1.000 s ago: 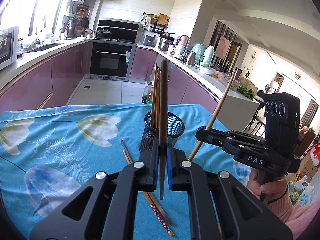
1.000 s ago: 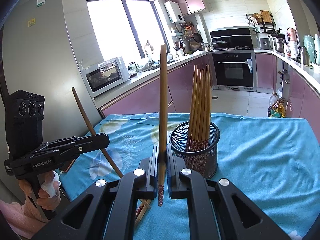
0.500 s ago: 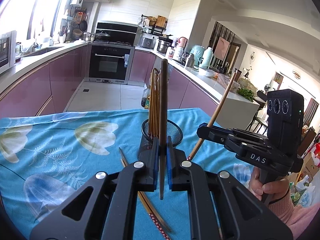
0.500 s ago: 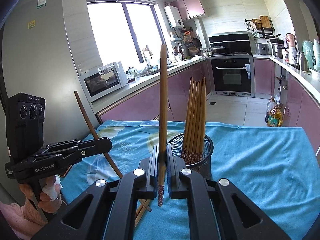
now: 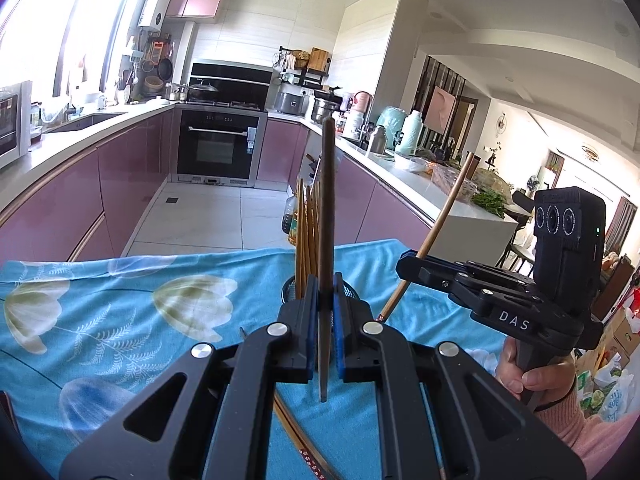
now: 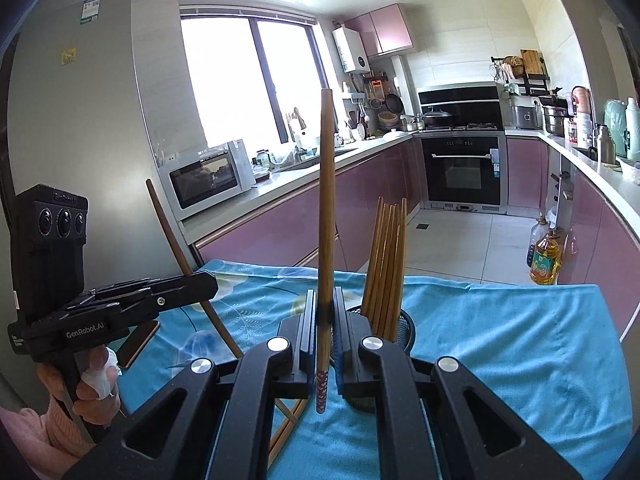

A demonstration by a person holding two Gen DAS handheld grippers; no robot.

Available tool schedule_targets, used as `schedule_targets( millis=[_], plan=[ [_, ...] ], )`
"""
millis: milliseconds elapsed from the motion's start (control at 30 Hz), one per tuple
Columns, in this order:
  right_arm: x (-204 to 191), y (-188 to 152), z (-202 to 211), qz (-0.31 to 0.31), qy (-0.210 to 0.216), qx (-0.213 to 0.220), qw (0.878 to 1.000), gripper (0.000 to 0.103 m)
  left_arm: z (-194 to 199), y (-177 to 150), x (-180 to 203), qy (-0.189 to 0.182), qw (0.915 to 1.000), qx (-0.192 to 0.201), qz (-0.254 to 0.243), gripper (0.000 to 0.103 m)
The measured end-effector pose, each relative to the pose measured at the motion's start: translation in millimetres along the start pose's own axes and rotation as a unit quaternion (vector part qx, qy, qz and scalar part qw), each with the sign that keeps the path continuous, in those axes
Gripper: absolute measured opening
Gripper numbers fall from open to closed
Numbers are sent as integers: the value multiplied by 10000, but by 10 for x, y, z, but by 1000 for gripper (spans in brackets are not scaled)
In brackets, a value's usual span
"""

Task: Organize utensils
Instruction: 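Lower both held chopsticks into the mesh holder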

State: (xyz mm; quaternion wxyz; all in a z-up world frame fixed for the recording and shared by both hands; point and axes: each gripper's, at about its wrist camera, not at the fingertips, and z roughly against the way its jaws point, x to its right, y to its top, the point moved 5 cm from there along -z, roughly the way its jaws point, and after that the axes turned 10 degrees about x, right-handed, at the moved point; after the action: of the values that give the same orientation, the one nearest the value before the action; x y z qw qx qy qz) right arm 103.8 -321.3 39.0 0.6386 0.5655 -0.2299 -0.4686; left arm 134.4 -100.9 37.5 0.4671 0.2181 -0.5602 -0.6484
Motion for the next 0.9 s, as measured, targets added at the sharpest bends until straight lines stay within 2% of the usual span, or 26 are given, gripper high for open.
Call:
schedule_targets(
  millis=[433,900],
  plan=[
    [57,225,-25,45,37,162,9999,6,38,346,100,-12,9993,336,-130,7],
    [85,301,-66,102,22,226,9997,6,-54,450,117,64,9991,393,-157,7]
  ],
)
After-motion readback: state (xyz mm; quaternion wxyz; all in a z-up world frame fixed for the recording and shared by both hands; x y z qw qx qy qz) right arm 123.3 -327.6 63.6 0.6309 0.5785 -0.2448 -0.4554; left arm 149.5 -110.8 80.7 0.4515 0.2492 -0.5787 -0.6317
